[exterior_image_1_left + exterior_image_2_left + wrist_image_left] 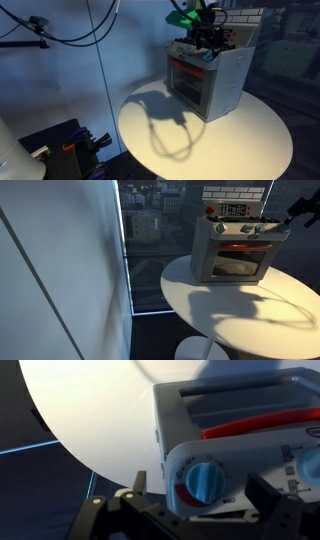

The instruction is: Turn the knob on the right to the right

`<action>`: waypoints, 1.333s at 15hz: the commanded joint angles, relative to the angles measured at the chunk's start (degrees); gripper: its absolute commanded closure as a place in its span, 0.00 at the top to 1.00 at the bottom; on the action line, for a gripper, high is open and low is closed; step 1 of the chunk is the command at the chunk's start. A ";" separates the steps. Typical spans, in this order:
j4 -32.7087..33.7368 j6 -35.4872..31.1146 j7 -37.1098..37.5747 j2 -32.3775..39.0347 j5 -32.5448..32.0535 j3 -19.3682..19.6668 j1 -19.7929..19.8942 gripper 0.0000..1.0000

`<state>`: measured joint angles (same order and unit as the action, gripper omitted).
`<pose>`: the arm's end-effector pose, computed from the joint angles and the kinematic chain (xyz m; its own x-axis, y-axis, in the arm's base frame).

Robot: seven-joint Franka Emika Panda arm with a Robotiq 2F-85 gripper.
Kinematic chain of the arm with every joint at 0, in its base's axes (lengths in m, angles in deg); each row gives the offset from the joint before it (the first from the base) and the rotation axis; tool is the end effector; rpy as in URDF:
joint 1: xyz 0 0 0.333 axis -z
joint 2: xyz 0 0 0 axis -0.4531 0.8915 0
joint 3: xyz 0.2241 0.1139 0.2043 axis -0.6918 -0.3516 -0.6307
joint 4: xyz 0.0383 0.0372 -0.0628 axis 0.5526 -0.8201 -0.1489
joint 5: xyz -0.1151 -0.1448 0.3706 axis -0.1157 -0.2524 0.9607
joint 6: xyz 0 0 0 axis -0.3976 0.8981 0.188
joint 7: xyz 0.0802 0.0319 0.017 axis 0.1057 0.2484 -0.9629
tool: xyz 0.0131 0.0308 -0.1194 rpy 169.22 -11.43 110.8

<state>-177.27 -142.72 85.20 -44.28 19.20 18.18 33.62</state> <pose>0.6230 -0.1499 0.4343 0.8747 -0.3048 0.3768 -0.2844 -0.9523 -0.1104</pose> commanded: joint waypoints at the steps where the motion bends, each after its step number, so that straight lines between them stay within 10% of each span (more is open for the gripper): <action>1: -1.88 -3.65 -3.72 -0.38 3.29 -1.03 0.69 1.00; 20: -6.72 -15.30 -4.60 -1.84 9.22 -3.59 0.55 1.00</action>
<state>-182.73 -157.56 82.70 -44.50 25.81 15.33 33.62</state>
